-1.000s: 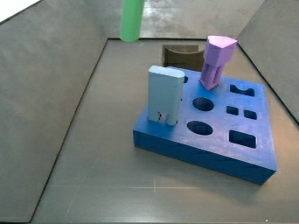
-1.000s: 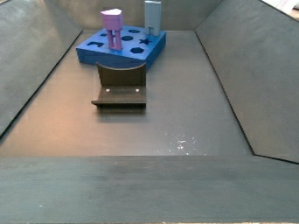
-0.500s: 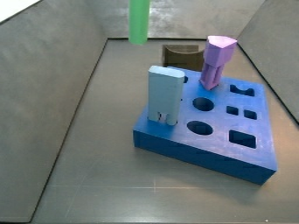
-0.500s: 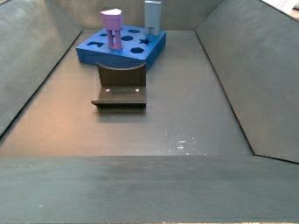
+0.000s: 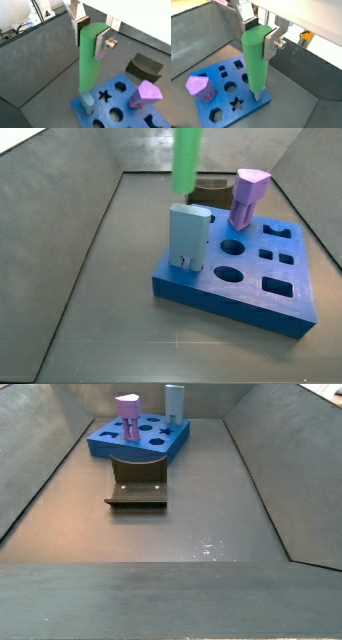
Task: Pick up the oval object. Move up. Place the oval object on the fixture. Regrasp the oval object. Move to above the board. Insert the oval object.
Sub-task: Insert the oval object.
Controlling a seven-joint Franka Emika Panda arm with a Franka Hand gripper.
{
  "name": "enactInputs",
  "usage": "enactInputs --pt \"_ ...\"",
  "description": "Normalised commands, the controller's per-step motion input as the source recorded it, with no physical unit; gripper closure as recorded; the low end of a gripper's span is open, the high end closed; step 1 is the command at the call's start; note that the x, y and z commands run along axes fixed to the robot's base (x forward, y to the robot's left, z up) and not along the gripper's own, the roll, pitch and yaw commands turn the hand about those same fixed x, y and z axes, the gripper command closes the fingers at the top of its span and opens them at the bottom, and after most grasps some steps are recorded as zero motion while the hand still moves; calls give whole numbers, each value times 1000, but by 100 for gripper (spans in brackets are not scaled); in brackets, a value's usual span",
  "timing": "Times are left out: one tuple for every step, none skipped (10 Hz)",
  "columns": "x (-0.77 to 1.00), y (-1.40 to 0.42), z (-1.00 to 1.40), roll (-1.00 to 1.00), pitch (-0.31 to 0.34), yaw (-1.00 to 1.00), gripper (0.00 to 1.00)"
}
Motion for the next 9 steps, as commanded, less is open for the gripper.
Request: enactInputs --pt "994 -177 0 0 0 -100 100" --pt "960 -169 0 0 0 -131 100" --pt "943 -137 0 0 0 -163 100" --pt "783 -40 0 0 0 -346 100" --pt "509 0 0 0 0 -609 100" --pt "469 0 0 0 0 -657 100" --pt "471 0 0 0 -10 -654 100" --pt "431 0 -31 23 -26 -694 100" --pt "409 0 -63 33 -37 -717 100"
